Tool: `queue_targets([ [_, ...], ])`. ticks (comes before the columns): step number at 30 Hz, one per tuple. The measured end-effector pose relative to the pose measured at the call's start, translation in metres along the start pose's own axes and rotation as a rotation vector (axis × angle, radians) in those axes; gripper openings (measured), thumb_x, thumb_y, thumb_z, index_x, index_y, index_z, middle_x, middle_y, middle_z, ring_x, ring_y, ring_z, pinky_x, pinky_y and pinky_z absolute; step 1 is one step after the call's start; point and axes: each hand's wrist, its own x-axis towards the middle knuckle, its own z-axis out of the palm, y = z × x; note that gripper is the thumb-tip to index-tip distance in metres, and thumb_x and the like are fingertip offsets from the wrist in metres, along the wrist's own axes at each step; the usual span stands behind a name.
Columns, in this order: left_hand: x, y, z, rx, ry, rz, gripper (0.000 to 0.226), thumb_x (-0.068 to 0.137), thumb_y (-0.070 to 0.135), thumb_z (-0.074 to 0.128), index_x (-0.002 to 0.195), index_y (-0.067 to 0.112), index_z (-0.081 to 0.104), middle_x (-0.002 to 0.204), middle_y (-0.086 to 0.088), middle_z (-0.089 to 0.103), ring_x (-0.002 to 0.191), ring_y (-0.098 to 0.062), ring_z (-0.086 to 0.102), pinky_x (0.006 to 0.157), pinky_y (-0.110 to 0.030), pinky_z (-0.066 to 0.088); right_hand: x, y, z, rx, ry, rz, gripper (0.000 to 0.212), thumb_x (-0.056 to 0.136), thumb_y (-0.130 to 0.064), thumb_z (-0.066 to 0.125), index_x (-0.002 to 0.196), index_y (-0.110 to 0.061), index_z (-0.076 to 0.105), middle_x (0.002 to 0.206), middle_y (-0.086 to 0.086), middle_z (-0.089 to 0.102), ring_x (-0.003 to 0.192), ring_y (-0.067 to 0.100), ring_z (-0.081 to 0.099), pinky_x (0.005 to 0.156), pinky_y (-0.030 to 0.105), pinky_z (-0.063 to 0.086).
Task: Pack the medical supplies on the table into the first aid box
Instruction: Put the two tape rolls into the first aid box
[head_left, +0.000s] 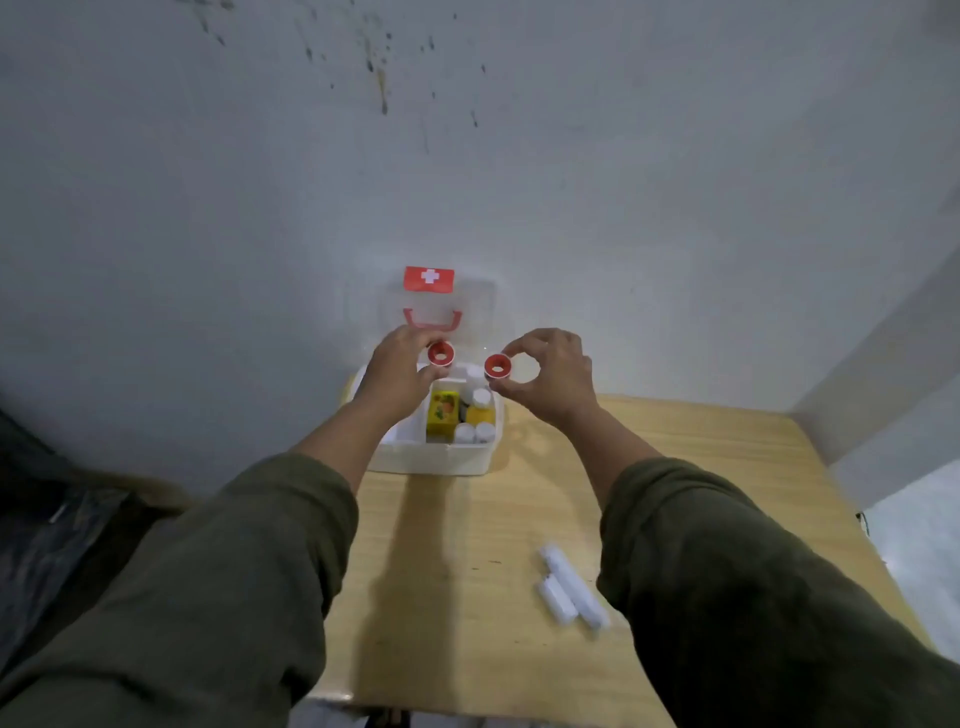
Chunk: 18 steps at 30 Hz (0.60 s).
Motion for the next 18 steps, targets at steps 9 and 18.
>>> queue_targets([
  [9,0.021,-0.1,-0.043,0.005,-0.117,-0.104,0.04,0.074,0.019,0.078,0.113,0.018,0.066,0.116,-0.004,0.065,0.108,-0.022,0.057,0.089,-0.026,0.039,0.041,-0.073,0.089,-0.054,-0.104,0.002,0.04,0.075,-0.049,0.07,0.109,-0.031,0.063,0.135,-0.002,0.048,0.13,0.021,0.031,0.103,0.039,0.029],
  [18,0.043,-0.138,-0.032,-0.039,-0.275,-0.101,0.049,0.067,0.02,0.083,0.114,0.023,0.068,0.118,-0.001,0.068,0.108,-0.021,0.059,0.094,-0.032,0.044,0.05,-0.085,0.132,-0.163,-0.182,0.064,0.042,0.075,-0.05,0.07,0.112,-0.031,0.064,0.137,0.001,0.047,0.131,0.025,0.031,0.104,0.043,0.032],
])
